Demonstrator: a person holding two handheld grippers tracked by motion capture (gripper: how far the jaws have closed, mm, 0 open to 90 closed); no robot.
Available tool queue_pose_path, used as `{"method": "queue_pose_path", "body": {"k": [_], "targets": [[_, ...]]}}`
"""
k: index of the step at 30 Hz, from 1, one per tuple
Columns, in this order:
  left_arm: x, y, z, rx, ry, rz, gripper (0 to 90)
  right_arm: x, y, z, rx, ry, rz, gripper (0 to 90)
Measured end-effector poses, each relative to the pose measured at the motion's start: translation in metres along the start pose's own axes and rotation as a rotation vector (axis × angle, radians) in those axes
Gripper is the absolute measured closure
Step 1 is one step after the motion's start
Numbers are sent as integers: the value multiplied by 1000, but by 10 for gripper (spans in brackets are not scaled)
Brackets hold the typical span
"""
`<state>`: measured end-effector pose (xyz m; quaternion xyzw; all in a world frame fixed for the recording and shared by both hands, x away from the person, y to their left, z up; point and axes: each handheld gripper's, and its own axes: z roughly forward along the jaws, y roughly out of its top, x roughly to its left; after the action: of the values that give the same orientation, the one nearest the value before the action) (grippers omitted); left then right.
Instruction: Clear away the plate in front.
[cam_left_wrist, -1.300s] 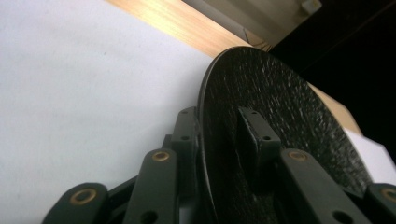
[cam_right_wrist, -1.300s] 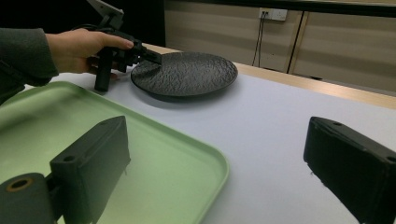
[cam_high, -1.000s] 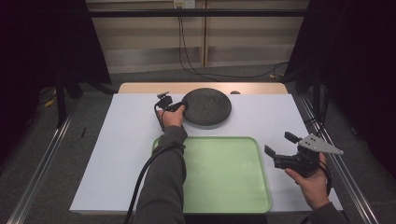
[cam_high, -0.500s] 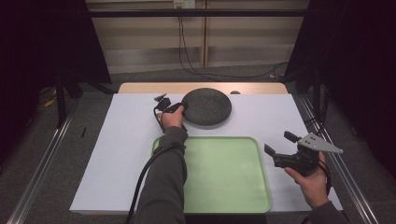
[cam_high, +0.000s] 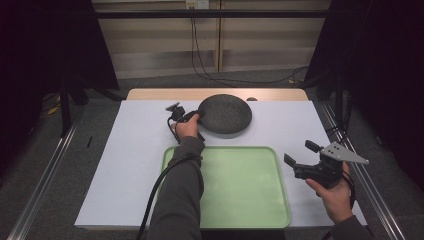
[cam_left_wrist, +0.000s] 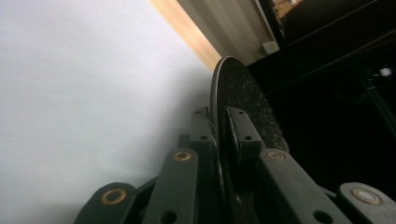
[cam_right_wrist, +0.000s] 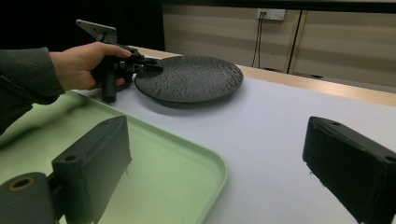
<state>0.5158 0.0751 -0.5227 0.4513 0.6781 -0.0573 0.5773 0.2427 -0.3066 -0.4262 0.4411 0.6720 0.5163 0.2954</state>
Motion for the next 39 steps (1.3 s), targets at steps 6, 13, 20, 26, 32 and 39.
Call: {"method": "queue_pose_path", "body": {"k": [6,13,20,26,32,39], "targets": [[-15,7,-5,36,-20,36,866,0,0,0,1,2,1,73],[-24,8,-9,49,-14,132,870,-1,1,-1,-10,-2,21,74],[-36,12,-8,46,-6,125,871,-3,1,-1,-12,5,32,74],[-43,20,-11,75,9,177,869,-2,1,-1,-13,6,23,73],[-46,32,-21,93,12,179,869,-1,1,-1,-12,7,29,69],[-54,45,-36,106,16,183,868,-2,1,-2,-19,10,16,43]]}}
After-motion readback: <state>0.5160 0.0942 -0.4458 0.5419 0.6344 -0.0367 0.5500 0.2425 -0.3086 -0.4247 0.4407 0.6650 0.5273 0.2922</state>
